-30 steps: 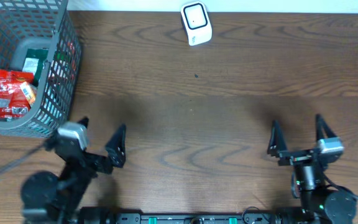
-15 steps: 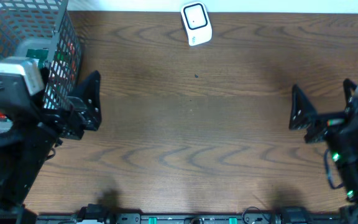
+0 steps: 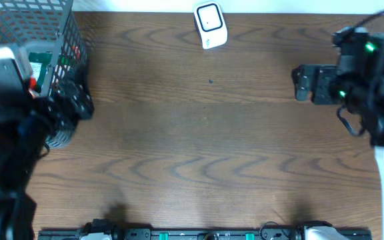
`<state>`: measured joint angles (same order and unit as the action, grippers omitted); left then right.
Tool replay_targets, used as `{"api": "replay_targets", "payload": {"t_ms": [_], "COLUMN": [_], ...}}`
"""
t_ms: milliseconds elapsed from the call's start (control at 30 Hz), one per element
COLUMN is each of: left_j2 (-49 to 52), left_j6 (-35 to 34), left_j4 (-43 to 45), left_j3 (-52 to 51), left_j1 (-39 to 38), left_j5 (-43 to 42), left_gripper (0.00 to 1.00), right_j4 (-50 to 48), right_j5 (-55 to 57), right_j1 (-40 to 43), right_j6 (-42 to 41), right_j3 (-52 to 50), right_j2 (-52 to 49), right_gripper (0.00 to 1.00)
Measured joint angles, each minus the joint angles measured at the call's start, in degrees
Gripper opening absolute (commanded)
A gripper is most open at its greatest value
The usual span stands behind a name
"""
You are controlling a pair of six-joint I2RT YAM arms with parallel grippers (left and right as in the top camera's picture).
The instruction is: Scan the item barcode
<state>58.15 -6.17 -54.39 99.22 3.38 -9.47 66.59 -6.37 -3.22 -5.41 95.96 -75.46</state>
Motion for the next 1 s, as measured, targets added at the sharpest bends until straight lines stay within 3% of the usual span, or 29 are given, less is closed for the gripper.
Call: {"api": "replay_targets", "payload": {"t_ms": [300, 433, 700, 1000], "left_j2": [19.37, 27.41, 39.6, 46.97], "left_j6": [0.0, 0.02, 0.0, 1.79], "left_j4": [-16.33, -18.49, -16.13, -13.7], "left_j3": [21.7, 28.2, 29.14, 29.14], "left_j1": [11.87, 18.32, 28.96, 31.28], "left_j5": [0.13, -3.21, -7.72, -8.5], "left_gripper": [0.95, 0.95, 0.95, 0.95], "right_j4": [0.35, 0.42, 0.46, 0.44], "right_j5": [-0.09, -0.09, -0.09, -0.09], "right_j1": [0.0, 0.0, 0.0, 0.0], "right_j6": [0.0, 0.0, 0.0, 0.0], "right_j3": [0.0, 0.02, 0.02, 0.04], "right_j2": [-5.7, -5.88, -5.92, -5.92], "right_gripper": [0.99, 0.99, 0.99, 0.99]}}
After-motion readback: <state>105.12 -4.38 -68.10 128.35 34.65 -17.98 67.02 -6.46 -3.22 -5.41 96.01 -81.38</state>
